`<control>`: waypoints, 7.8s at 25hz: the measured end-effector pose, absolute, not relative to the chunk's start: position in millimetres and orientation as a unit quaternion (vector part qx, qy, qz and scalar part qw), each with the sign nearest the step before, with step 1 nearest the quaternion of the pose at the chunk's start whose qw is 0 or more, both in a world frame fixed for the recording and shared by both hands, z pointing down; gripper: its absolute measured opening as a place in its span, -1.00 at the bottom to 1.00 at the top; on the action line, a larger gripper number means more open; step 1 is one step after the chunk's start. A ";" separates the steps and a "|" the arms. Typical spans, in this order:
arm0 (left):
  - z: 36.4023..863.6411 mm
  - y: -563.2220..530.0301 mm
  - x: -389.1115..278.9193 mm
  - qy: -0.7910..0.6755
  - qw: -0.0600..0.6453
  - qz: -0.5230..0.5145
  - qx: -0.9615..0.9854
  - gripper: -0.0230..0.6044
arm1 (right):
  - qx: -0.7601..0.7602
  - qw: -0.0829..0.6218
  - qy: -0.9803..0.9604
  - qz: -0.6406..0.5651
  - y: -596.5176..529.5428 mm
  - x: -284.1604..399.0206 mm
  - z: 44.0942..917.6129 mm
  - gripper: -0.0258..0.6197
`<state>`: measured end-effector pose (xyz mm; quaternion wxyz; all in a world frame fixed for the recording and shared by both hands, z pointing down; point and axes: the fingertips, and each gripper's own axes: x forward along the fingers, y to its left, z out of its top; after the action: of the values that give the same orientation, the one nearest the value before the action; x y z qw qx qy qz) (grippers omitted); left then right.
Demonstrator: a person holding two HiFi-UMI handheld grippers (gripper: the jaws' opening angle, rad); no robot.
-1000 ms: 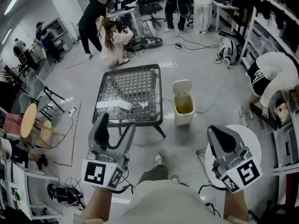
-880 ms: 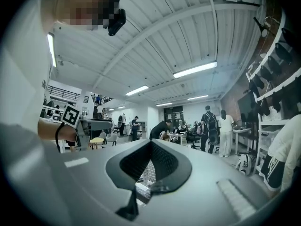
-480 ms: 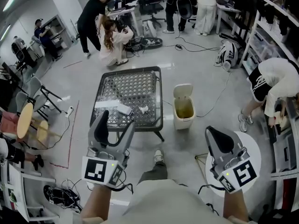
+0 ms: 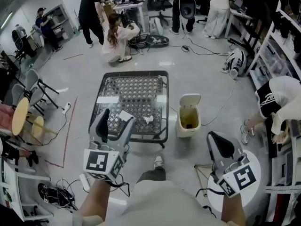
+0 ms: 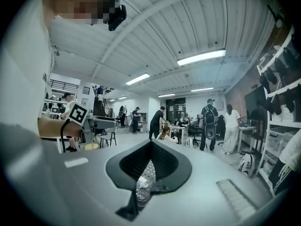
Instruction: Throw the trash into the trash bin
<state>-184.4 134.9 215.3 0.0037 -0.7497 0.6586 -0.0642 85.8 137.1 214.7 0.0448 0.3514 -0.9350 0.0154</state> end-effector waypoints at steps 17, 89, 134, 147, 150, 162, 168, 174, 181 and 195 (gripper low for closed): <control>342.3 -3.6 -289.0 0.654 -0.141 -0.130 -0.732 0.21 | 0.328 0.086 -0.936 0.092 -17.9 -34.7 270.3 -0.91; 682.2 -120.7 -25.7 0.361 -0.261 -0.384 -0.809 -0.67 | 0.404 0.186 -0.845 0.297 -84.3 81.8 506.4 -0.91; 837.1 -151.6 75.5 0.380 -0.369 -0.368 -0.764 -0.03 | 0.414 0.188 -0.822 0.343 -93.0 170.3 663.0 -0.91; 606.6 -141.4 19.0 0.418 -0.284 -0.272 -0.819 -0.03 | 0.399 0.168 -0.865 0.253 -84.3 135.2 493.5 -0.91; 557.7 -134.7 3.7 0.433 -0.258 -0.255 -0.825 -0.03 | 0.393 0.162 -0.877 0.222 -80.4 127.8 451.2 -0.91; 391.1 -103.1 -60.5 0.497 -0.125 -0.200 -0.835 -0.03 | 0.348 0.154 -0.918 0.112 -58.4 76.3 332.5 -0.91; 320.9 -83.7 -99.6 0.531 -0.049 -0.185 -0.825 -0.03 | 0.315 0.116 -0.938 0.081 -46.7 41.6 277.0 -0.91; 270.6 -60.8 -120.7 0.550 -0.002 -0.171 -0.818 -0.03 | 0.301 0.083 -0.949 0.047 -40.0 21.9 233.4 -0.91; 227.0 -40.8 -150.5 0.593 0.016 -0.137 -0.793 -0.03 | 0.299 0.056 -0.952 0.031 -45.2 4.8 204.4 -0.91; 238.3 -55.2 -218.1 0.673 -0.046 -0.107 -0.730 0.05 | 0.291 0.075 -0.954 0.015 -68.5 -3.0 215.6 -0.91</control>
<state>-218.1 -55.2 238.3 -0.0460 -0.7304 0.6731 -0.1066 -3.0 -68.5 215.6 0.0747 0.2914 -0.9536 0.0150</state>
